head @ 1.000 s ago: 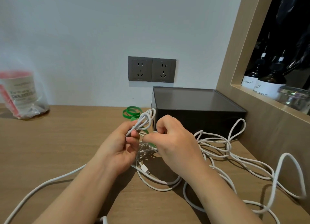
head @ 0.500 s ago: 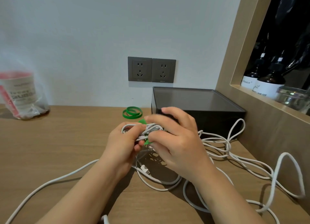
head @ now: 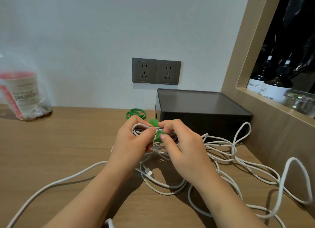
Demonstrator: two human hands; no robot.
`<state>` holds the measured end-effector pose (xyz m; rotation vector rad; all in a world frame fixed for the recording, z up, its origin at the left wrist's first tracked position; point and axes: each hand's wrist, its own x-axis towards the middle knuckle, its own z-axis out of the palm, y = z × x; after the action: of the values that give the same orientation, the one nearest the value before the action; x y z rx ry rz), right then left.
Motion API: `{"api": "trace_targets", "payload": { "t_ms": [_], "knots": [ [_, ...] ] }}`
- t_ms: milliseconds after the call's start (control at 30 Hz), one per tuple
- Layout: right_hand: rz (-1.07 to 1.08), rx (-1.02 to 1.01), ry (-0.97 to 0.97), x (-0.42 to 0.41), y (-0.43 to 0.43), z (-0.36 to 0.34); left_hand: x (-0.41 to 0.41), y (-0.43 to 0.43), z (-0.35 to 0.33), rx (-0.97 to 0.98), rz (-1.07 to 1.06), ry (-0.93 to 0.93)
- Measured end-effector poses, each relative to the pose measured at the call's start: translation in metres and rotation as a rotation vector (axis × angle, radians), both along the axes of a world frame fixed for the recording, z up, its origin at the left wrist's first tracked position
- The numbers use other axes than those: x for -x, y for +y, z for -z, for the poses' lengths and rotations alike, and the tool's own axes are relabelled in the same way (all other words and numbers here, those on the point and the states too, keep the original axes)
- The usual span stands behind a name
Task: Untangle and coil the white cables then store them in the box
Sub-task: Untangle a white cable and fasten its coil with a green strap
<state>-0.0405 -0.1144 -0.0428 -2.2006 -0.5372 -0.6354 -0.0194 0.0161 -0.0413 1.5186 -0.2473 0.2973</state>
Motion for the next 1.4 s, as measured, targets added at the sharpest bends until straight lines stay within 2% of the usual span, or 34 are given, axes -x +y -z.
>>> {"api": "trace_targets", "payload": {
  "t_ms": [100, 267, 500, 767, 900, 1200, 1400],
  "knots": [
    [0.026, -0.091, -0.014, -0.0008, 0.0024, -0.0032, 0.0018, -0.0023, -0.0011, -0.024, -0.021, -0.048],
    [0.031, -0.105, 0.007, -0.0013, 0.0024, -0.0047, 0.0026, -0.0045, -0.0018, -0.093, -0.070, -0.087],
    [0.056, -0.149, -0.007, -0.0002, 0.0070, -0.0032, -0.0032, -0.0025, -0.0005, 0.119, 0.034, 0.093],
    [0.008, -0.236, 0.063, 0.0023, 0.0078, -0.0032, 0.0027, 0.0015, -0.0053, 0.023, 0.040, -0.020],
    [0.011, -0.249, 0.018, 0.0018, 0.0078, -0.0032, 0.0020, 0.0036, -0.0048, -0.050, 0.032, -0.045],
    [-0.016, -0.192, 0.082, -0.0044, 0.0024, -0.0010, 0.0038, 0.0047, -0.0046, -0.124, 0.114, -0.017],
    [0.029, -0.253, 0.066, -0.0054, -0.0004, -0.0008, 0.0023, 0.0038, -0.0056, -0.092, 0.153, 0.014]
  ]
}}
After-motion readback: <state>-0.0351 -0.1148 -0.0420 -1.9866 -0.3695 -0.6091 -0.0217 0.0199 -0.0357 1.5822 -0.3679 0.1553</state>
